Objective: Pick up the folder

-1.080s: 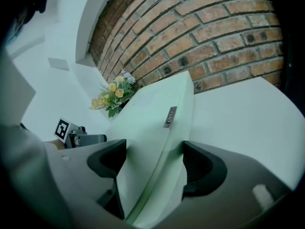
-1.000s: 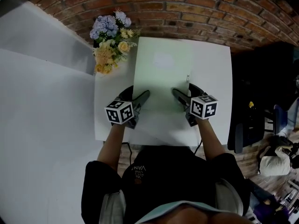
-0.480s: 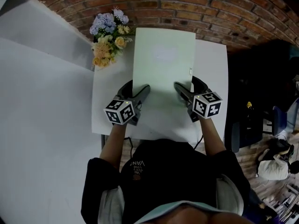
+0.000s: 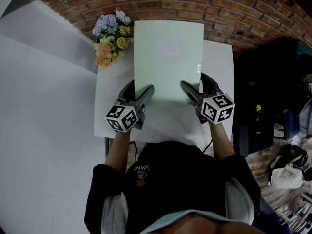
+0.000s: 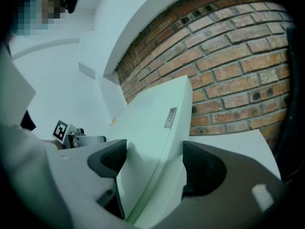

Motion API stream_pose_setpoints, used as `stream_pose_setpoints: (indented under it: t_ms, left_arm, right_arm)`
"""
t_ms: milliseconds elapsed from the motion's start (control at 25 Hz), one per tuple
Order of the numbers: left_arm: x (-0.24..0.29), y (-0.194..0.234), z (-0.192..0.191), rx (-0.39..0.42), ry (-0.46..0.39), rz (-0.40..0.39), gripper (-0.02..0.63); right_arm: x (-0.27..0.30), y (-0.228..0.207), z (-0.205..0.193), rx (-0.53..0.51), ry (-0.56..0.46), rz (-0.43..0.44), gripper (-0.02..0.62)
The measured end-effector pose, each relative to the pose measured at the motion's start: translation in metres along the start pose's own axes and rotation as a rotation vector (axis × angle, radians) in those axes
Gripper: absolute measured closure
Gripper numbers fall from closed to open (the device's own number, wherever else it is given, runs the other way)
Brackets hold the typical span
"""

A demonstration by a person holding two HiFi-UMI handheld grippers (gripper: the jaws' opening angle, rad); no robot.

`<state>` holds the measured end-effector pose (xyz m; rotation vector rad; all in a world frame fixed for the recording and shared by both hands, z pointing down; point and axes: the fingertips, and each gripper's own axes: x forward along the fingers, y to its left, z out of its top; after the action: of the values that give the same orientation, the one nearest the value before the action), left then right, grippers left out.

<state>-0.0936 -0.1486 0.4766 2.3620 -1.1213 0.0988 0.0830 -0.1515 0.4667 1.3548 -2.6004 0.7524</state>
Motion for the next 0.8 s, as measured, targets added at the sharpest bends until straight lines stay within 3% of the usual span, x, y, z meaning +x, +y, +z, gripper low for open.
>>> stream_pose_setpoints:
  t_ms: [480,800]
  left_arm:
    - [-0.017,-0.026,0.038,0.125,-0.076,-0.021,0.255]
    - [-0.017,-0.036,0.053,0.187,-0.101,-0.053,0.255]
  right_arm:
    - [-0.024,0.023,0.042,-0.132,-0.101,0.002,0.238]
    - [-0.034,0.026,0.053,-0.147,-0.139,-0.025,0.239]
